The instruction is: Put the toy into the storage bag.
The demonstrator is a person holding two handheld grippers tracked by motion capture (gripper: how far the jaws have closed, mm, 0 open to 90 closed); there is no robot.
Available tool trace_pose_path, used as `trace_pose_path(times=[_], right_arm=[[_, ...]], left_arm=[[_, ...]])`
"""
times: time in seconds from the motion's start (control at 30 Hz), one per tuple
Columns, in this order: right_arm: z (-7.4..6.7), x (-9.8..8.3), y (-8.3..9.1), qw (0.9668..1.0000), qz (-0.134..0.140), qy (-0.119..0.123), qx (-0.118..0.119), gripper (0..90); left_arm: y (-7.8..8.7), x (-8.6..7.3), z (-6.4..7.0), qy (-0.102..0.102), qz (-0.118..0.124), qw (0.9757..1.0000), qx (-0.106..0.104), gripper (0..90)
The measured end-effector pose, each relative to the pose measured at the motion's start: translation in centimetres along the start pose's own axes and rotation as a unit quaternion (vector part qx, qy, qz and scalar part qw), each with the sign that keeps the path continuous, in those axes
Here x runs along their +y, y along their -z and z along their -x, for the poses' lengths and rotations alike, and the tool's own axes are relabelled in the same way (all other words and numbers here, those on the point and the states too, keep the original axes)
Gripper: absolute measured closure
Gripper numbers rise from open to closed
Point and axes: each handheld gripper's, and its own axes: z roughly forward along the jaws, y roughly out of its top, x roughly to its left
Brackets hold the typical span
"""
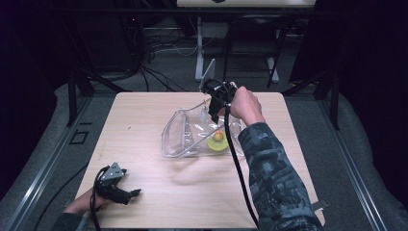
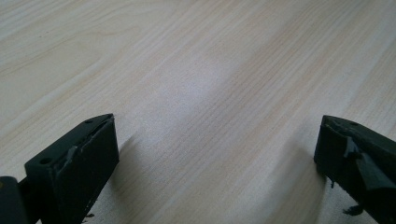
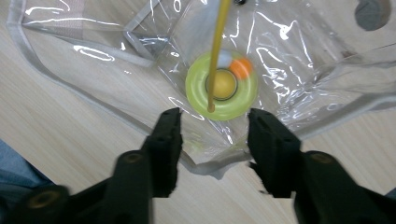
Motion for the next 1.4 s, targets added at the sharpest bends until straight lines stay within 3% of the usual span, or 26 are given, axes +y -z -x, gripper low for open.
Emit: trace_pose_path(times=[0.17,0.37,0.73,0.93,1.2,1.4], right_arm=[[0.0,-0.5,1.2,0.9997,0.018,-0.01,-0.016,28.0],[0.3,-1.7,2.2,0.9991,0.038,-0.015,-0.01,14.2],[0.3,-5.2,3.3,0.9983,0.05,-0.02,-0.021,6.1],[0.3,-8.8,2.0,0.9969,0.069,-0.035,-0.012,3.0],[0.3,-13.3,-1.1,0.9962,0.062,-0.058,-0.018,0.0],[0.4,-16.3,-3.8,0.9961,0.058,-0.066,0.005,0.0]], left_arm=[[0.0,0.0,0.0,0.0,0.0,1.0,0.0,0.0],[0.0,0.0,0.0,0.0,0.0,1.0,-0.001,0.0],[0.0,0.0,0.0,0.0,0.0,1.0,0.0,0.1],[0.0,0.0,0.0,0.0,0.0,1.0,0.0,0.1],[-0.1,0.0,0.0,0.0,0.003,1.0,0.003,0.1],[-0.1,0.0,0.0,0.0,0.003,1.0,0.003,0.1]])
